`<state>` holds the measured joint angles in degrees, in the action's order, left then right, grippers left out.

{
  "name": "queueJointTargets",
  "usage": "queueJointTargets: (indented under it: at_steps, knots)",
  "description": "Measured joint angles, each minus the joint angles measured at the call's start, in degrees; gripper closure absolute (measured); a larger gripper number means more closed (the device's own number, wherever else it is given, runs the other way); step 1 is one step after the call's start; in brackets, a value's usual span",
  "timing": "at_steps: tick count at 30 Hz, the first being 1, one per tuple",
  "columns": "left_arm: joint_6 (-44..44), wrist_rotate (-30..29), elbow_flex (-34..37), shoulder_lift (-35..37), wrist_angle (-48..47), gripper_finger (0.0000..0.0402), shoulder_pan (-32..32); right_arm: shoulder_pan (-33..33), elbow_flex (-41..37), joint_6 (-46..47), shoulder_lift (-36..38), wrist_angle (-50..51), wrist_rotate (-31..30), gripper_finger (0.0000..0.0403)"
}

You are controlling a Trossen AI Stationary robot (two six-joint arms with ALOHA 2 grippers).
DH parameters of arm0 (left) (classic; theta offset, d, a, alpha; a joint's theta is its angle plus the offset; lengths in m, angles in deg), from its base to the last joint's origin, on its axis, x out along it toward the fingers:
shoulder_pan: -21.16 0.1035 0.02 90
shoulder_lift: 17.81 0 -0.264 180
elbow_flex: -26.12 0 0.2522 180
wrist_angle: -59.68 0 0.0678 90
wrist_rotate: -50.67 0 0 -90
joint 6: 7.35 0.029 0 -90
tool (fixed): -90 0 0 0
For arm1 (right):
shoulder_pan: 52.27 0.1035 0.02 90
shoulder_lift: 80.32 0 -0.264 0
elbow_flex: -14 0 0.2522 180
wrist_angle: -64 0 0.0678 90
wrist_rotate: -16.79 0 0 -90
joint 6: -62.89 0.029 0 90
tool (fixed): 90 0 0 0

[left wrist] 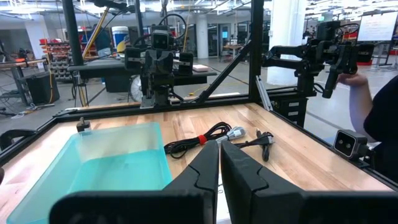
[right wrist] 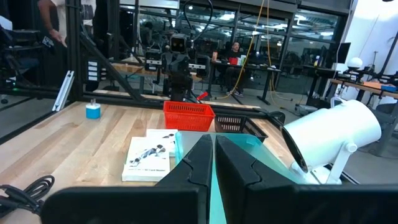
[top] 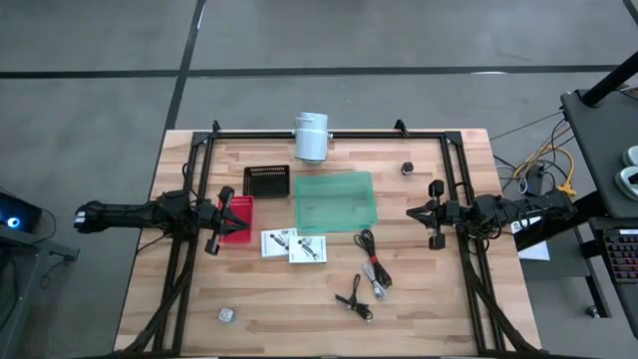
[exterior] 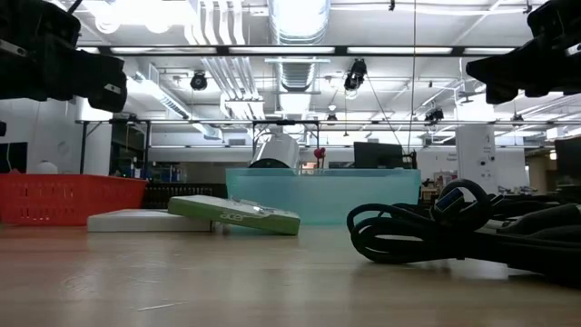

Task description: Pick and place items into bin

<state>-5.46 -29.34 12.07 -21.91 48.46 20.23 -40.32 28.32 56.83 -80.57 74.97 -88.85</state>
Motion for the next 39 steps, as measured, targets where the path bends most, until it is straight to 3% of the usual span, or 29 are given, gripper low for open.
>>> queueJointTargets:
  at_steps: [10,16,24,31,39]
  knots:
    - [0.0,0.0,0.0,0.0,0.2,0.04,0.0,0.0,0.0,-0.3,0.0,0.0,0.0,0.0394]
    - [0.0,0.0,0.0,0.0,2.9,0.04,0.0,0.0,0.0,-5.9,0.0,-1.0,0.0,0.0394]
    - [0.2,-0.1,0.0,0.0,3.2,0.04,0.1,0.0,0.0,-2.7,0.0,-3.5,0.4,0.0394]
    - [0.6,-7.3,0.0,0.0,8.5,0.04,0.1,0.0,0.0,-6.5,-0.3,-11.3,0.5,0.0394]
    - [1.9,-8.3,0.0,-0.2,11.0,0.0377,0.1,0.0,0.0,-8.1,-0.3,-12.5,0.5,0.0361]
